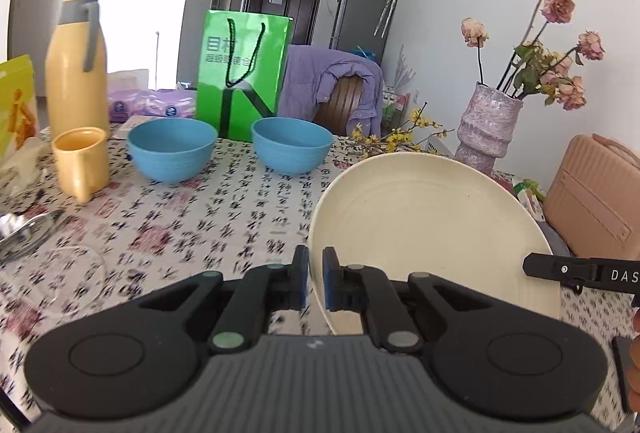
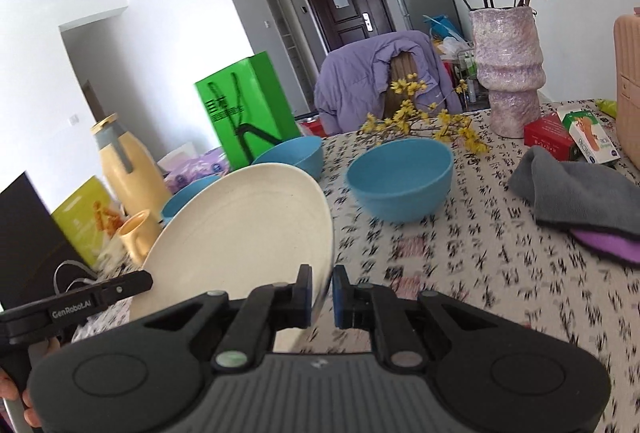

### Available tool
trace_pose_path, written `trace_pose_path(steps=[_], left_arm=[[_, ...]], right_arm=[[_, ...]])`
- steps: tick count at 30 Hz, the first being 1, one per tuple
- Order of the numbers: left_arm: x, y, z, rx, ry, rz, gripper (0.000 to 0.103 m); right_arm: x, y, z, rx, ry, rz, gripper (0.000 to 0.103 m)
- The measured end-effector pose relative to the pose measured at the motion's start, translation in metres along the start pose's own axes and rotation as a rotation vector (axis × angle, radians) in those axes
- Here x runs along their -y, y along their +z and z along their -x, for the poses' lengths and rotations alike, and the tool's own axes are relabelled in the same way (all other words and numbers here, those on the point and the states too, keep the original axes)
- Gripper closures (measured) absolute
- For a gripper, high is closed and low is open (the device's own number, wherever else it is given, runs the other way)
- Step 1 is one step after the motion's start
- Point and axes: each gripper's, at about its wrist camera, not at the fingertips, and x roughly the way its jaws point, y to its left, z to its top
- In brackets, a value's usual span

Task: Organize plates and bowls
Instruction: 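Lift the cream plate off the bowl and carry it over the plate stack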

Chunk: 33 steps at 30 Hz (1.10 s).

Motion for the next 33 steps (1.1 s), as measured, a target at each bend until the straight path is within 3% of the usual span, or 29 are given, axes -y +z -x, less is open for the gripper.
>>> trace_pose_path(steps=[12,18,25,33], left_arm=[[-0.039,-0.076,0.079,0.019,0.037,0.045,0.095],[-0.055,-0.100,0.105,0.033,0.021,0.048,0.095],[-0.060,-0.113,0.112,0.021,0.001,0.051,0.095],[-0.060,-0.109,0.108,0.028,-0.009,0.055,0.095]], right_arm=[[-0.078,-0.105,0.057,0.057,-0.088,0.151,0.093],[-0.099,-0.148,0.076,0.057,-0.105,0.133,0.093],[-0.107,-0.168,0.084,0.048,-0.123,0.129,0.093],[-0.107,-0.164,0.083,0.052,-0.130,0.140,0.093]])
